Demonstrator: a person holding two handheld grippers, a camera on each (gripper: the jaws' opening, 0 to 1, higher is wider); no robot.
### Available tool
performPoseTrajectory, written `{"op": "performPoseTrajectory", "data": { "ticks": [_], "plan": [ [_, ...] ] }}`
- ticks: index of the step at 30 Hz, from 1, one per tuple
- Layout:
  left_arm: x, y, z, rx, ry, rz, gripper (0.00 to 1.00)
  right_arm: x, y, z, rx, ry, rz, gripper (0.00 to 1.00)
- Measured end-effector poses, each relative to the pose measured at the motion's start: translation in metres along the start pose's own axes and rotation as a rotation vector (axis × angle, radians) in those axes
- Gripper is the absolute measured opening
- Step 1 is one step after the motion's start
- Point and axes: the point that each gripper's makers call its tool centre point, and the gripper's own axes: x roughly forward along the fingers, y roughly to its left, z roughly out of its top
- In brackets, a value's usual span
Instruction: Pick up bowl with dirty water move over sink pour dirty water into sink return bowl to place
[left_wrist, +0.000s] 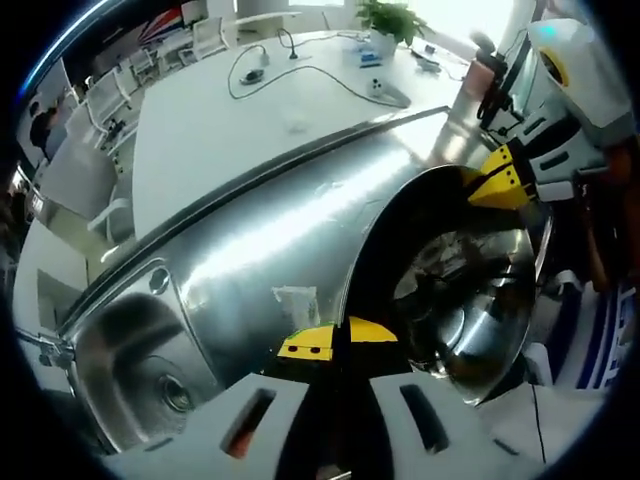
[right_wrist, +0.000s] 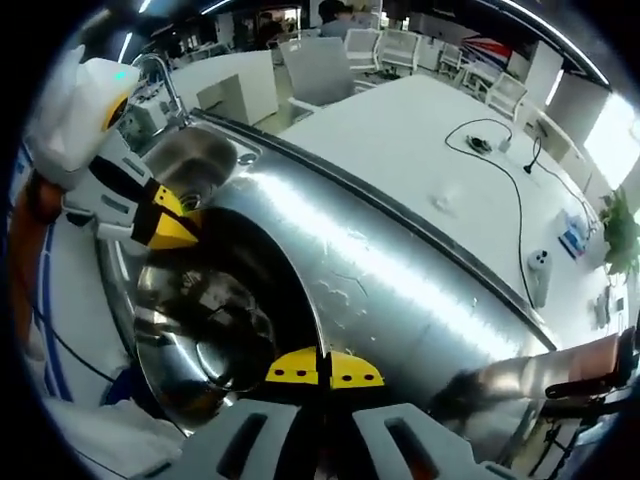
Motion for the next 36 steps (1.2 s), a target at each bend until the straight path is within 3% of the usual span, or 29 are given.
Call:
{"op": "performPoseTrajectory", "data": {
  "ticks": [11,21,36],
  "plan": [
    [-0.025,0.029,-0.009,-0.046,-0.025,0.03,0.0,-0.004,0.022,0.034,-0.055,-0.025,0.006,0.0],
    [-0.057,0.06,-0.018,-0.083,-0.062,0.098,0.0,-0.009,0.048,0.072,-0.107,-0.077,0.01,0.0],
    [-0.088,0.122,-0.061,-0.19,-0.081,0.175,0.0,0.01,0.106,0.13,-0.225,-0.108,0.042,0.0]
  ]
}}
